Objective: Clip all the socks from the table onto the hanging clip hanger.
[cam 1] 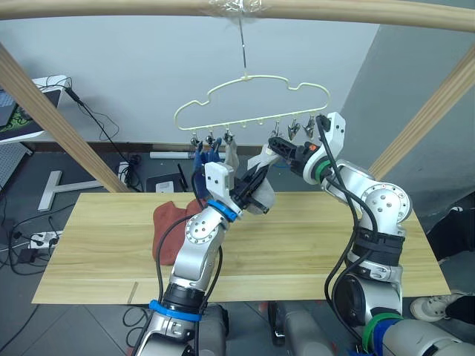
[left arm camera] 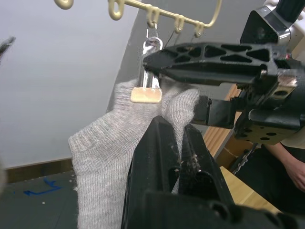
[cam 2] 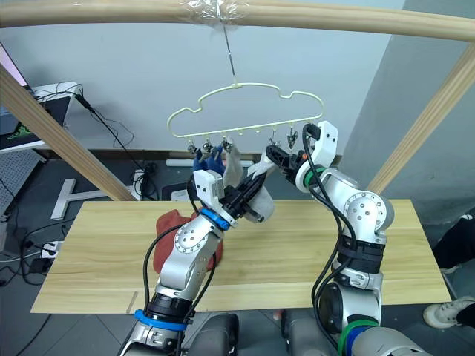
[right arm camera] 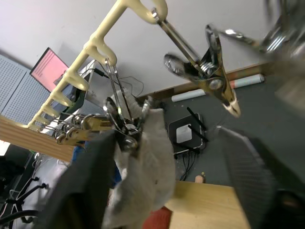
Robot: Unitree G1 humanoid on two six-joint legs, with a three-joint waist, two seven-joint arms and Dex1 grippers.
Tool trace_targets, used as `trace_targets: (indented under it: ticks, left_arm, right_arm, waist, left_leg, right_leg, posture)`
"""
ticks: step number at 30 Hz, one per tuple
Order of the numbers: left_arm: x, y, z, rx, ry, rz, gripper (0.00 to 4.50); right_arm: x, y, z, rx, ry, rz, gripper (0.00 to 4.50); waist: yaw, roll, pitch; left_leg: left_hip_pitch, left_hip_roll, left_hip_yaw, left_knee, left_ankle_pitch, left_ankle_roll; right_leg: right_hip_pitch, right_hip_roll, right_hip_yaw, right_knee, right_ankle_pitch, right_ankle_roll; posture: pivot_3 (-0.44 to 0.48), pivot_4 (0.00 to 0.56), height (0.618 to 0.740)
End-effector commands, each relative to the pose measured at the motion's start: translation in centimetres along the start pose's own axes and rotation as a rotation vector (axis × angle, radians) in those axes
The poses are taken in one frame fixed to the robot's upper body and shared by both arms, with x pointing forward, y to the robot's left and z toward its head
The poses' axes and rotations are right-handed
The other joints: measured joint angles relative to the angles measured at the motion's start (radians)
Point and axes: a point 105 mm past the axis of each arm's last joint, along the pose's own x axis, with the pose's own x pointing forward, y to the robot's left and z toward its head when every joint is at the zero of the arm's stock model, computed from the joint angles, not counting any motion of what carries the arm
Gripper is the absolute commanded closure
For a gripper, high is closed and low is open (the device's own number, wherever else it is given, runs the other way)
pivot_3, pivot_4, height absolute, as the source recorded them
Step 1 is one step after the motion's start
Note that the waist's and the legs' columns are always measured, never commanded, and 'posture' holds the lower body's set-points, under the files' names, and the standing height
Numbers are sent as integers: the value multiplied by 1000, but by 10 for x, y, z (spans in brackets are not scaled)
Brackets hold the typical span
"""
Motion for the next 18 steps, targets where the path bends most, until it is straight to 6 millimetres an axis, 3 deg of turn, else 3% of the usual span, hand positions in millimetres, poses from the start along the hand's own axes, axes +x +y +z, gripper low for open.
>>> trace_targets:
  ticks: [1,4,10,15,18]
  left_arm:
    - [3,-3,8,29,-30,-11,4500]
    - [4,-2,7,11,-22,-19,4500]
    - [5,-2,2,-7,9,-29,2984]
    - [0,4,1,-4,24,-20,1560]
    - [-6,10,3,1,36,-9,668]
  right_arm:
    - [-5,16,19,-34,-76,66,32]
    - [-9,18,24,-57,-99,72,32]
    - [-23,24,19,-215,-63,108,0]
    - [-33,15,27,-382,-151,19,0]
    - [-39,13,14,-531,-178,-15,0]
  waist:
    - [0,0,0]
    - [0,0,0]
    - [0,0,0]
    - [0,0,0]
    - [-1,0,0]
  left_leg:
    - [0,0,0,0,0,0]
    - [0,0,0,0,0,0]
    - [0,0,0,0,0,0]
    - [0,0,0,0,0,0]
    - [0,0,0,0,0,0]
  right_leg:
    - [0,0,0,0,0,0]
    - [0,0,0,0,0,0]
    - [0,0,0,-1,0,0]
    - [0,0,0,-1,0,0]
    - [0,0,0,-1,0,1]
  posture:
    - [-13,221,740]
    - [-12,228,740]
    - [-15,232,740]
    - [-11,235,740]
    - [-11,235,740]
